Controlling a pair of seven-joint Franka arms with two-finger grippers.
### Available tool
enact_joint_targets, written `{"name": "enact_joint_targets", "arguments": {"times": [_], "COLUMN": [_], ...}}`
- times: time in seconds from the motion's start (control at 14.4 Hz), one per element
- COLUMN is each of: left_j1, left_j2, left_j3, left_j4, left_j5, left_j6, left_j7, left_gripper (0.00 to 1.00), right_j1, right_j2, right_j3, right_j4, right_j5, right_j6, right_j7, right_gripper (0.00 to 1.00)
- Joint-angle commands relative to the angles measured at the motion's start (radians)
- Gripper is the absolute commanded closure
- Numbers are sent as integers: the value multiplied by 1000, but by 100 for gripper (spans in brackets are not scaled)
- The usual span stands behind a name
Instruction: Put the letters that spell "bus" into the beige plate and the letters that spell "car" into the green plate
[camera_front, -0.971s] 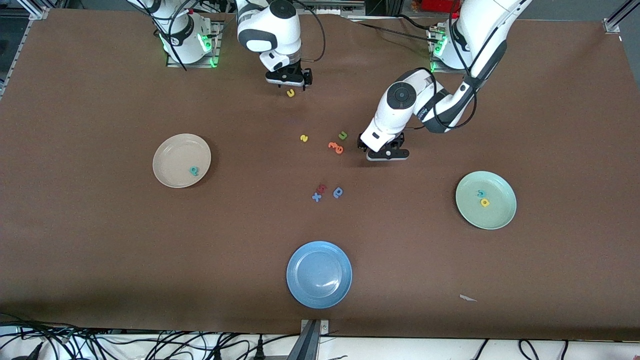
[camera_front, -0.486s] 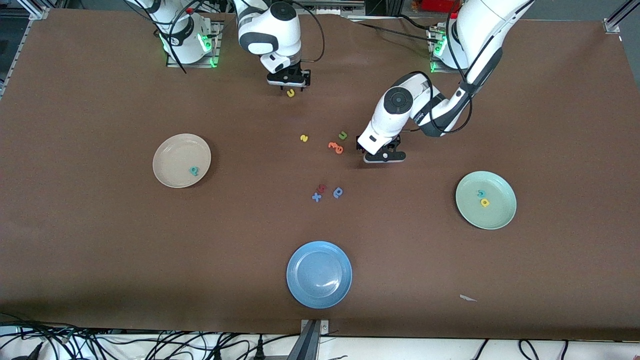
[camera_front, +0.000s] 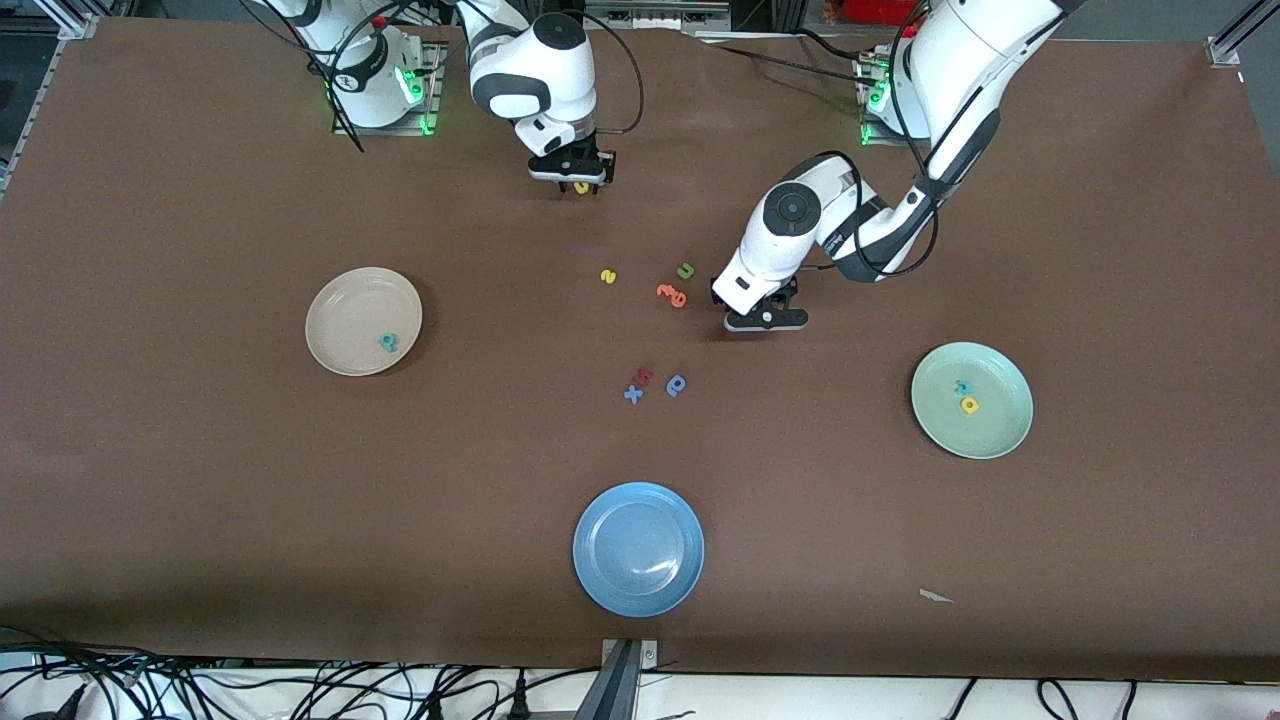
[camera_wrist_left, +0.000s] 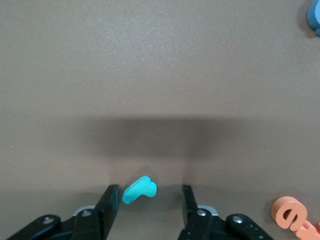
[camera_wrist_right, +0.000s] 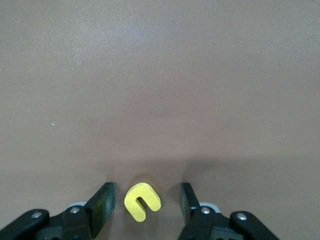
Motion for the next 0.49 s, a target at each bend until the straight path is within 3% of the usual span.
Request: {"name": "enact_joint_targets", "arguments": {"times": [0.0, 0.14, 0.42], "left_j1": [-12, -12, -12], "left_j2": [12, 12, 10], "left_j3": [10, 10, 10], "left_j4": [20, 20, 17], "left_j5": [39, 39, 39], "left_j6": [-12, -12, -13], "left_j7": [-33, -33, -33], "left_gripper": [48, 53, 61], "right_j1": [3, 3, 3], "right_j2": [25, 24, 25], "right_j3": [-16, -15, -15], "right_j4": [3, 3, 3], "right_j5": [-38, -53, -102], "right_j6": [12, 21, 21], "right_j7": [26, 57, 100], "right_gripper": [43, 46, 73]}}
